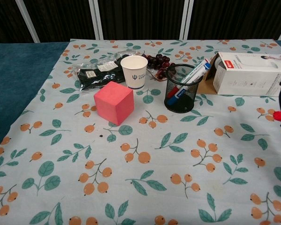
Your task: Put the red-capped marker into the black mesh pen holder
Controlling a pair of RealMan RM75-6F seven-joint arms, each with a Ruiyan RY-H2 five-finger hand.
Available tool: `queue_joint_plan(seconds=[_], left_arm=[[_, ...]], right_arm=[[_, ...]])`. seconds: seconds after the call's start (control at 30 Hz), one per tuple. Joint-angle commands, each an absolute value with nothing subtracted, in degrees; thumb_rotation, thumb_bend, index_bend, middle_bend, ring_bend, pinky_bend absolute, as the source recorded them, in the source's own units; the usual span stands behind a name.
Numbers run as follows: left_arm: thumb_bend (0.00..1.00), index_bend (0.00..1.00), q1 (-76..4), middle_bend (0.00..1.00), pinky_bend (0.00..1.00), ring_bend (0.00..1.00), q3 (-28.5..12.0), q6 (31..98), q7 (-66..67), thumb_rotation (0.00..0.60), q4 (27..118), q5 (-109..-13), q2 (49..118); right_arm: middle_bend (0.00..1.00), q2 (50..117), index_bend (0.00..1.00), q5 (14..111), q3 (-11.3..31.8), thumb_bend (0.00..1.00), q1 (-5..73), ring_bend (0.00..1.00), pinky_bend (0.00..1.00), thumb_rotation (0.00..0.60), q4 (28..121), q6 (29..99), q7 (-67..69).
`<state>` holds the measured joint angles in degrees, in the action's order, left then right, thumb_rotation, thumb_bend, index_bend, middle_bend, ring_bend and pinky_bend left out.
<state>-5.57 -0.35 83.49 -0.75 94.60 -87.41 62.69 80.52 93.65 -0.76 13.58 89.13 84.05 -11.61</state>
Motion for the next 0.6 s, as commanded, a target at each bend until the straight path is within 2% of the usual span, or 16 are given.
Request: queue_joint_plan(seconds=[0.03, 0.6], left_arm=[[0.03, 0.0, -5.51, 0.0, 0.0, 0.0, -0.29, 83.65, -0.51, 0.6, 94.59, -87.62, 62.77], [0.03, 0.0, -5.08, 0.0, 0.0, 0.0, -0.38, 84.48, -0.46, 0.6, 94.29, -87.73, 62.93]], right_arm=[[0.54, 80.18, 0.72, 93.66, -0.46, 0.42, 13.22, 0.26, 0.21, 0.6, 89.03, 84.54, -11.27], [0.54, 80.46, 0.72, 94.88, 0.49, 0.42, 12.62, 0.26, 0.21, 0.6, 87.93, 85.99, -9.21]])
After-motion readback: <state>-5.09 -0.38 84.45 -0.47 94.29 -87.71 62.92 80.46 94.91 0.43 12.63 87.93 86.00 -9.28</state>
